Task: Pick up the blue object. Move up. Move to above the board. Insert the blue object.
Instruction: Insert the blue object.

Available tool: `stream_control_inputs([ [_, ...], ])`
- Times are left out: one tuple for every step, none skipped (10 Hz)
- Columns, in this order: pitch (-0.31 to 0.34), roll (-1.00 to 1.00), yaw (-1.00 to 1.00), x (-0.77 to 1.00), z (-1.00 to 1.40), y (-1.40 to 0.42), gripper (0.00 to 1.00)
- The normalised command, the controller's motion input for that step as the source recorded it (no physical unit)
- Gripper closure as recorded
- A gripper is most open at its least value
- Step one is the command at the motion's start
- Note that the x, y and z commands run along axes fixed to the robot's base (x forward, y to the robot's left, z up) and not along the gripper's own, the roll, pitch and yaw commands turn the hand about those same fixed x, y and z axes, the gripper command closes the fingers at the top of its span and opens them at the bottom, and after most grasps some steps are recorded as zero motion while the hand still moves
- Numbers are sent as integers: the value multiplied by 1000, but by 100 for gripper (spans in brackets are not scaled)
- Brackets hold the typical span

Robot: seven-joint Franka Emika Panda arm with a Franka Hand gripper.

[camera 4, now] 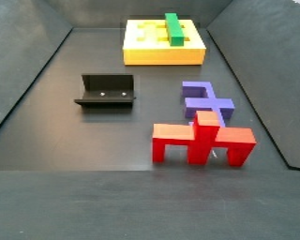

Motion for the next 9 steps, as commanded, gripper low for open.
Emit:
stream_control_inputs([
  [-206,27,0,69,-834,-120,100],
  [-204,34,0,74,-829,-91,100],
  [-211,57,0,31,-806,-66,100],
  [-216,60,0,20,-800,-57,100],
  [-206,90,0,37,-800,-109,100],
  [-187,89,37,83,-823,-140,100],
  [-146,131,37,151,-843,-197,100],
  [-113,211,66,206,-769,-194,100],
  [-120,241,103,194,-703,-154,100],
])
